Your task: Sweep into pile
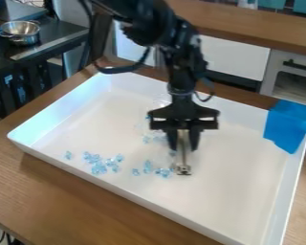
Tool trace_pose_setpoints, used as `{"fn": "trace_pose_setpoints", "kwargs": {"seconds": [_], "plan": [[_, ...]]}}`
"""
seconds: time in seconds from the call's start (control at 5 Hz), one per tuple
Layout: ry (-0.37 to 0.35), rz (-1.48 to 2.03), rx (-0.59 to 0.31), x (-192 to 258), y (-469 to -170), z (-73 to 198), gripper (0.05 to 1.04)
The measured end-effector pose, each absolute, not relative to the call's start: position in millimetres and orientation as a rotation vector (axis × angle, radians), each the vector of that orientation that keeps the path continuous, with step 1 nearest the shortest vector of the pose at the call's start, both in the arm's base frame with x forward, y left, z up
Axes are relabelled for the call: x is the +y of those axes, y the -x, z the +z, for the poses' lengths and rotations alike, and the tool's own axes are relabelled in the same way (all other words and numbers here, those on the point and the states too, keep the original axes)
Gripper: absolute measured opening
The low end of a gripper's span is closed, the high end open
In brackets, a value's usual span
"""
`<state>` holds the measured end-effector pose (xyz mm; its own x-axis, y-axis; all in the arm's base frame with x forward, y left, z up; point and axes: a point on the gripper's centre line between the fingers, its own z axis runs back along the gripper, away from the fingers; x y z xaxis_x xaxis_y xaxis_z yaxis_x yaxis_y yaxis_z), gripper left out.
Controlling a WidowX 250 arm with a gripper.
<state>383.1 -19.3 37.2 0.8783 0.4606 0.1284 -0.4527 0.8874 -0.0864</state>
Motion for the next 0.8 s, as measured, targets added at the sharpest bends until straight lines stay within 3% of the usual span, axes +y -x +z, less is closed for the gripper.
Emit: {"fn": "trace_pose_setpoints", "kwargs": {"seconds": [0.8], "plan": [[0.074,0.503,-0.111,69,-338,37,0.381]]}}
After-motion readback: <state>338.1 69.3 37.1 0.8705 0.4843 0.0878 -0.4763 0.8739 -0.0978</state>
